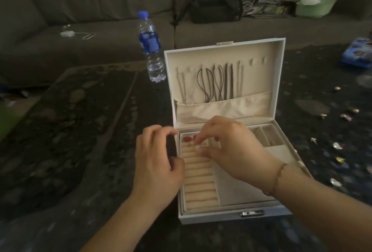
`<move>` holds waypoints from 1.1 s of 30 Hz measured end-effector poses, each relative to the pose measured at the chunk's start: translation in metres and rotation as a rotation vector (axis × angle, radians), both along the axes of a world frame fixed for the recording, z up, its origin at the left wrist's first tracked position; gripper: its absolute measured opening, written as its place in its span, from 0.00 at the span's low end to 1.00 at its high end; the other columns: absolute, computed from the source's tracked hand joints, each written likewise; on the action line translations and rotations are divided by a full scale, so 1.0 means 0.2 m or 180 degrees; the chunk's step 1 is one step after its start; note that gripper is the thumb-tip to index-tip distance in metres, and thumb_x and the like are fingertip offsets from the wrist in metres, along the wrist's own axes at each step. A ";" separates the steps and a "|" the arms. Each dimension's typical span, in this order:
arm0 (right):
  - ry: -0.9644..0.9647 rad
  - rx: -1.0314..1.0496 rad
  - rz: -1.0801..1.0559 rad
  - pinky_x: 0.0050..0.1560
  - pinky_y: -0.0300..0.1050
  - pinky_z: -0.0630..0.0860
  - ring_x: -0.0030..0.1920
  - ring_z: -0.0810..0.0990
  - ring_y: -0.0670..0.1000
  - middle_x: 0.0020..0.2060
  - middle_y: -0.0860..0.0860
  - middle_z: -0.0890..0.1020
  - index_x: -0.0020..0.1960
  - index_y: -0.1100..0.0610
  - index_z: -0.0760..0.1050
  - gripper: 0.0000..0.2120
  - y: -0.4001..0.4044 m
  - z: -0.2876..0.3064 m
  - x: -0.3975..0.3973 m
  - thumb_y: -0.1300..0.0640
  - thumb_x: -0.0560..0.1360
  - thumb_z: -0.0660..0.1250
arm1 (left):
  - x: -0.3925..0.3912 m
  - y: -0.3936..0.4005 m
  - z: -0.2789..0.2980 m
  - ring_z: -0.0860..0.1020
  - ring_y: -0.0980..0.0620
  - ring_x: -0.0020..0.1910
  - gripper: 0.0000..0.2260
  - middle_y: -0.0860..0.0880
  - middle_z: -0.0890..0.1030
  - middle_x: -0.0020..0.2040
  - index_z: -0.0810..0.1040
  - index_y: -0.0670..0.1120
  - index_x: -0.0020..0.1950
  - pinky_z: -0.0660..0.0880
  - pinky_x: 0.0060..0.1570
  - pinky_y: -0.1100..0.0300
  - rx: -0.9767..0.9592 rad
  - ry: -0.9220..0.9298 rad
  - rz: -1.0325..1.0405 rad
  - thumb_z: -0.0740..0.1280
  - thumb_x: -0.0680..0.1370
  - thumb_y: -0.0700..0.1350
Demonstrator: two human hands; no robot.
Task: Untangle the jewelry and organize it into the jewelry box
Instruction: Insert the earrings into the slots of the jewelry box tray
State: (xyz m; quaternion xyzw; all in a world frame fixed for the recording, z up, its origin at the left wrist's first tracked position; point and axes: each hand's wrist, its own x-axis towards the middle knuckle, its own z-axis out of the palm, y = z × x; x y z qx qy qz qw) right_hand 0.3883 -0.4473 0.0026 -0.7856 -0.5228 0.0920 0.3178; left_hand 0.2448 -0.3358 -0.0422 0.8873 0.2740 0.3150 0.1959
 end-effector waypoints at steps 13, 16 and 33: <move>-0.0527 -0.0275 -0.0348 0.56 0.47 0.66 0.56 0.69 0.46 0.48 0.37 0.74 0.48 0.41 0.82 0.10 0.07 -0.12 -0.01 0.40 0.69 0.73 | 0.00 -0.01 -0.02 0.69 0.55 0.61 0.22 0.55 0.67 0.60 0.65 0.53 0.64 0.70 0.62 0.59 -0.0137 -0.0104 -0.0045 0.60 0.70 0.43; -0.0590 -0.0172 -0.0314 0.55 0.47 0.66 0.55 0.71 0.48 0.46 0.37 0.73 0.47 0.42 0.83 0.09 0.07 -0.13 -0.02 0.42 0.68 0.74 | 0.00 -0.01 -0.02 0.69 0.54 0.61 0.23 0.53 0.68 0.61 0.66 0.52 0.64 0.71 0.61 0.57 -0.0106 -0.0090 -0.0049 0.61 0.70 0.41; 0.0171 -0.0403 -0.2075 0.39 0.36 0.72 0.39 0.82 0.44 0.33 0.42 0.82 0.34 0.42 0.76 0.14 -0.88 0.02 0.62 0.58 0.68 0.78 | 0.40 -0.45 0.28 0.75 0.54 0.51 0.07 0.53 0.78 0.50 0.82 0.47 0.51 0.72 0.54 0.60 0.0558 -0.0266 -0.2104 0.68 0.75 0.41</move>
